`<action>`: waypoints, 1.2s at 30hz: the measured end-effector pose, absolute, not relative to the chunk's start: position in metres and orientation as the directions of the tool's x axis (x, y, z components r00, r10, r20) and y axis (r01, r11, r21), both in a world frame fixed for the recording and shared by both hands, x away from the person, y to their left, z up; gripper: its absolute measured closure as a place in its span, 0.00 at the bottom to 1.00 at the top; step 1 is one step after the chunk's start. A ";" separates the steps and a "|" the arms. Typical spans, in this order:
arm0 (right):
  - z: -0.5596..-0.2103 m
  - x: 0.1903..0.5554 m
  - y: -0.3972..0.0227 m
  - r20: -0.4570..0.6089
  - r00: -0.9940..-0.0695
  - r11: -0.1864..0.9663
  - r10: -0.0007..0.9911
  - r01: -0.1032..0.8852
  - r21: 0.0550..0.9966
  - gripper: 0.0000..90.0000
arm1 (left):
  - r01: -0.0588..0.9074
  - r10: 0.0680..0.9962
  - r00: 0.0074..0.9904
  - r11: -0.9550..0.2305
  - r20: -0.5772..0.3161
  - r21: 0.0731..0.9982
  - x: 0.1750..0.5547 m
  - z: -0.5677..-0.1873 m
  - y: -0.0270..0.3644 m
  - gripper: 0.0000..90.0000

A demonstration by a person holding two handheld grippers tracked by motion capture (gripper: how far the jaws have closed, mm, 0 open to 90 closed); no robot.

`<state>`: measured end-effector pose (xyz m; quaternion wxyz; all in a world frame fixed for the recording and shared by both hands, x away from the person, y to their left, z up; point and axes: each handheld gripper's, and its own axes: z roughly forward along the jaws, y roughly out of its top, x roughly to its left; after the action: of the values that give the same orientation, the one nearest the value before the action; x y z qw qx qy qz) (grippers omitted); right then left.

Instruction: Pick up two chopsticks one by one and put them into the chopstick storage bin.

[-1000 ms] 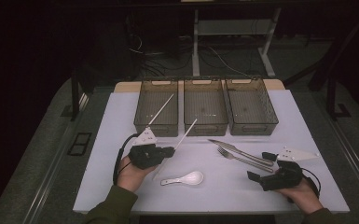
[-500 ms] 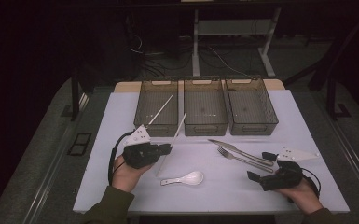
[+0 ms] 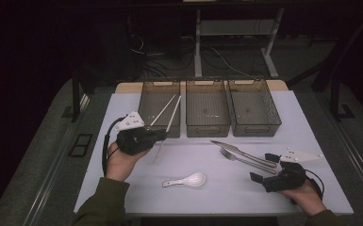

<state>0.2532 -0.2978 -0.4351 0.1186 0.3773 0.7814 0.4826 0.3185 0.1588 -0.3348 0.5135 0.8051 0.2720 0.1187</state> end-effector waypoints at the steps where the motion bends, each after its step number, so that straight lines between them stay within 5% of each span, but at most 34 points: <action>1: -0.435 0.253 -0.298 0.179 -0.686 0.249 0.705 0.476 0.844 0.01 | 0.313 0.561 0.823 -0.324 -0.085 0.893 0.322 -0.332 0.159 0.94; 18: -0.435 0.254 -0.299 0.184 -0.685 0.243 0.705 0.478 0.844 0.01 | 0.290 0.616 0.787 -0.333 -0.026 0.897 0.406 -0.275 0.161 0.94; 36: -0.435 0.253 -0.299 0.188 -0.685 0.239 0.703 0.477 0.845 0.01 | 0.487 0.724 0.687 -0.391 -0.066 0.781 0.474 -0.330 0.155 0.94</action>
<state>0.2531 -0.2993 -0.4346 0.1162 0.3792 0.7786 0.4863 0.4739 0.1555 -0.3300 0.4107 0.8213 0.3687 0.1443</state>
